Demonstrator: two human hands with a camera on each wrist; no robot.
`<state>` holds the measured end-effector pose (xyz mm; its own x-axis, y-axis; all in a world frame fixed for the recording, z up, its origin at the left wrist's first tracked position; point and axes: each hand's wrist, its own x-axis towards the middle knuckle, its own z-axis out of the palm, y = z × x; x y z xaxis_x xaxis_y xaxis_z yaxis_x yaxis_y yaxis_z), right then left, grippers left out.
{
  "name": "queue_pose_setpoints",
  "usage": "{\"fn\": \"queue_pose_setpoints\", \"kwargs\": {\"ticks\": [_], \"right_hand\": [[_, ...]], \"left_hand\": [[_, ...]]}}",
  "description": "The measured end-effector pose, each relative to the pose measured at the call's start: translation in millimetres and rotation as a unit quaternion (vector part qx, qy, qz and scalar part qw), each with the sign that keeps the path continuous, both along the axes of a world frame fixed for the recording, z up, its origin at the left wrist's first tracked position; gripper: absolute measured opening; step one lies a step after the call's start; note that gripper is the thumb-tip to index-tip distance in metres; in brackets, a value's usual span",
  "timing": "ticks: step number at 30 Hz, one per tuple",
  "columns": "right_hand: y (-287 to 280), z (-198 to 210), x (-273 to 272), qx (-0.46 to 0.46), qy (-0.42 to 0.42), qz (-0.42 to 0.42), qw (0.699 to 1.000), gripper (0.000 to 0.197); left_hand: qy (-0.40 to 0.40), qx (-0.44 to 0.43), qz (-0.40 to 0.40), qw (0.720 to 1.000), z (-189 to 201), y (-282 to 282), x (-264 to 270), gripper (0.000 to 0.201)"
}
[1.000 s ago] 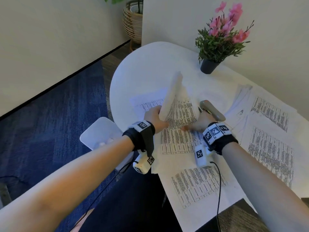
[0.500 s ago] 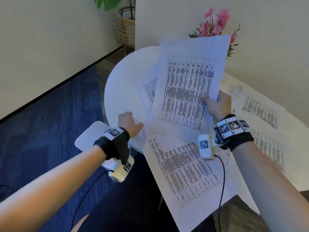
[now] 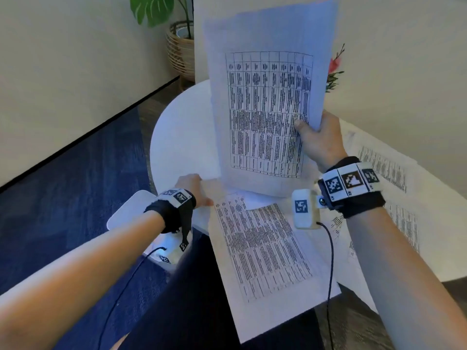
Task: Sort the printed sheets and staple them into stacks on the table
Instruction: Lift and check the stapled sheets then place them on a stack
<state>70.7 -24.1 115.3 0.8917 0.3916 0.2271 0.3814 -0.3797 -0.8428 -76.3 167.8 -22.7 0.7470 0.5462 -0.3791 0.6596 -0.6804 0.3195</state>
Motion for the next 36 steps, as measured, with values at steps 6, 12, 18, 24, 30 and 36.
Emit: {"fn": "queue_pose_setpoints", "kwargs": {"ticks": [6,12,18,24,30,36], "right_hand": [[4,15,-4,0.08,0.041,0.021,0.996,0.011],[-21,-36,14,-0.08,0.103,-0.041,0.991,0.014],[-15,-87,-3,-0.359,0.09,0.02,0.929,0.031],[-4,-85,9,-0.346,0.076,0.001,0.935,0.014],[9,-75,-11,-0.41,0.082,0.05,0.907,0.025],[29,-96,-15,-0.374,0.119,0.087,0.916,0.04]], "left_hand": [[-0.041,-0.107,0.116,0.987,20,38,10,0.023],[-0.162,-0.269,0.288,0.904,3,72,20,0.048],[-0.228,-0.464,0.378,0.768,6,54,8,0.078],[-0.265,-0.291,0.285,0.874,0,55,-5,0.039],[-0.319,-0.345,0.302,0.829,8,41,-1,0.035],[-0.361,-0.208,0.179,0.891,16,17,2,0.071]]}}
